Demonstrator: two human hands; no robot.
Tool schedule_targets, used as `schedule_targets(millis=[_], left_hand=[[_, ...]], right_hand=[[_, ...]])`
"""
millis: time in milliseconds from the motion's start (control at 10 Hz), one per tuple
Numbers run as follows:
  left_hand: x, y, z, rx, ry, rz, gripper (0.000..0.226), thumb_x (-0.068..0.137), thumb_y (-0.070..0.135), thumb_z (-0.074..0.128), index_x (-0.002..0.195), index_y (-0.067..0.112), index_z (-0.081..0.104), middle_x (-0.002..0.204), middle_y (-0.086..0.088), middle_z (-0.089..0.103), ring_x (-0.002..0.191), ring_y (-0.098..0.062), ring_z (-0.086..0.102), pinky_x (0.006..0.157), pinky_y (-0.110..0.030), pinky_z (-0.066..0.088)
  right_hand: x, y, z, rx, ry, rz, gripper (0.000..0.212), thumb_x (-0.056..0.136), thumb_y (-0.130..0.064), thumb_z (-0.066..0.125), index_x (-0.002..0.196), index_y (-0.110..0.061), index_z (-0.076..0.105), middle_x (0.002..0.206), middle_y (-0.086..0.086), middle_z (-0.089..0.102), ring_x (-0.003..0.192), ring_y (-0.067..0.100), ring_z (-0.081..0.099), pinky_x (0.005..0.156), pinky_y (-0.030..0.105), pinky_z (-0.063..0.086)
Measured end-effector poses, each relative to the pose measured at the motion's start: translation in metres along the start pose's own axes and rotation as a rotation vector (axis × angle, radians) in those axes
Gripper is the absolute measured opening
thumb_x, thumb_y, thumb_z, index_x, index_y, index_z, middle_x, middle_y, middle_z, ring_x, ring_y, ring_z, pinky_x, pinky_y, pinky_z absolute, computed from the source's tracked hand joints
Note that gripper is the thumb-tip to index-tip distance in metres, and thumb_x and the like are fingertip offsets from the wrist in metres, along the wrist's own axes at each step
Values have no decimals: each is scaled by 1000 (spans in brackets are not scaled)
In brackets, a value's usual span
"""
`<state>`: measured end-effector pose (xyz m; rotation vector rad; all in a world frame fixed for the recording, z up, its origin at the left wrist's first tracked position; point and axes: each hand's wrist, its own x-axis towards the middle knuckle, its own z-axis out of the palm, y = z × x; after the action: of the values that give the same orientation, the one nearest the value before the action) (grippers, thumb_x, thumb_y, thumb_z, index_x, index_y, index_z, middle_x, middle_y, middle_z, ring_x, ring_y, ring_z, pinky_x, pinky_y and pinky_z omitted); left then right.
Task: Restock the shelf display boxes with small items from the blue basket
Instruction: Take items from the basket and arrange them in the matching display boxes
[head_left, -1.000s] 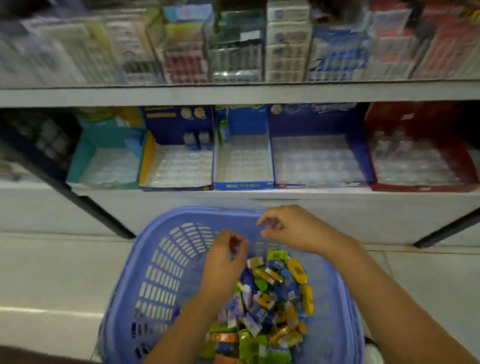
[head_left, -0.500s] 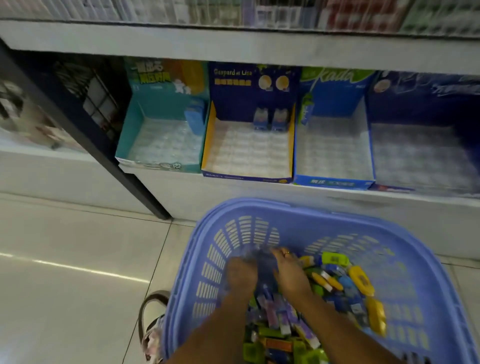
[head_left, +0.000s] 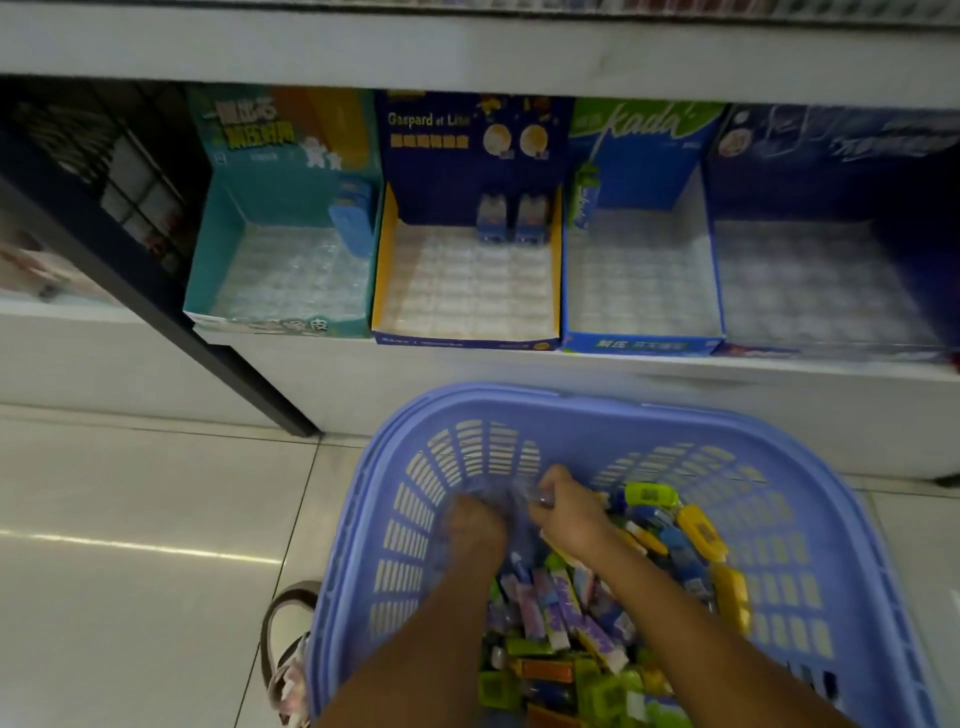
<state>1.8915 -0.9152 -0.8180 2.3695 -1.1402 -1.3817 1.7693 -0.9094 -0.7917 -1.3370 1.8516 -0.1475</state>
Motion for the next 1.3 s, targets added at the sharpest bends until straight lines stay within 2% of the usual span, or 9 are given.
schedule_targets(millis=[100, 200, 400, 500, 700, 900, 1000, 1100, 1300], left_hand=[[-1, 3, 3, 71, -49, 50, 25, 93, 20, 54, 115, 9, 60, 102, -7, 63, 70, -12, 47, 44, -8, 30], [-11, 12, 1, -73, -161, 10, 13, 86, 18, 64, 75, 20, 56, 69, 6, 51, 59, -8, 46, 54, -15, 39], [-82, 70, -5, -483, -685, -59, 23, 93, 10, 54, 71, 8, 58, 59, -5, 58, 43, -9, 52, 43, -19, 44], [-131, 115, -17, -367, -807, 140, 16, 92, 11, 56, 80, 6, 64, 63, -5, 66, 50, -9, 60, 51, -20, 54], [-205, 236, -17, 116, -433, 779, 14, 86, 12, 68, 96, 2, 67, 72, -2, 57, 53, -4, 56, 54, -17, 54], [-256, 347, 40, 251, -165, 1268, 32, 82, 25, 72, 110, 12, 64, 102, -3, 68, 92, -18, 63, 82, -31, 53], [-260, 390, 76, 274, -304, 1225, 7, 85, 27, 66, 78, 26, 66, 78, 14, 63, 66, -2, 57, 53, -9, 44], [-245, 420, 110, 300, -264, 1247, 8, 82, 30, 65, 74, 30, 64, 84, 8, 67, 74, -12, 62, 49, -11, 43], [-212, 450, 154, 505, -129, 1472, 39, 95, 31, 54, 132, 19, 54, 137, -5, 53, 126, -22, 48, 102, -26, 34]], right_hand=[[-30, -5, -47, 569, -181, 12, 10, 91, -7, 58, 93, -16, 57, 89, 10, 62, 64, 21, 63, 65, 33, 52], [-65, -5, -93, 1131, -349, 2, 26, 85, 11, 55, 96, -11, 63, 89, 10, 69, 69, 21, 70, 62, 25, 58], [-117, 7, -183, 1442, -261, -297, 24, 78, -14, 56, 99, -10, 67, 96, 11, 72, 78, 19, 70, 71, 25, 58], [-134, 22, -232, 1402, -34, -418, 20, 80, -15, 56, 93, -17, 71, 92, 4, 73, 70, 13, 69, 64, 20, 56], [-156, 77, -323, 1183, 507, -379, 23, 84, -1, 61, 103, -12, 59, 100, 7, 67, 82, 19, 70, 79, 26, 55], [-150, 137, -396, 623, 960, -245, 40, 77, -21, 76, 115, -16, 65, 102, 5, 68, 85, 15, 66, 72, 21, 56], [-131, 158, -429, 280, 1058, -176, 41, 82, -18, 71, 121, -12, 62, 109, 12, 67, 97, 24, 64, 84, 24, 51], [-110, 174, -449, 57, 1067, -200, 38, 84, -13, 67, 119, -1, 59, 112, 21, 64, 104, 33, 61, 88, 27, 43], [-82, 187, -456, -182, 905, -294, 38, 86, -9, 64, 123, -8, 60, 126, 22, 53, 111, 36, 54, 97, 41, 46]])
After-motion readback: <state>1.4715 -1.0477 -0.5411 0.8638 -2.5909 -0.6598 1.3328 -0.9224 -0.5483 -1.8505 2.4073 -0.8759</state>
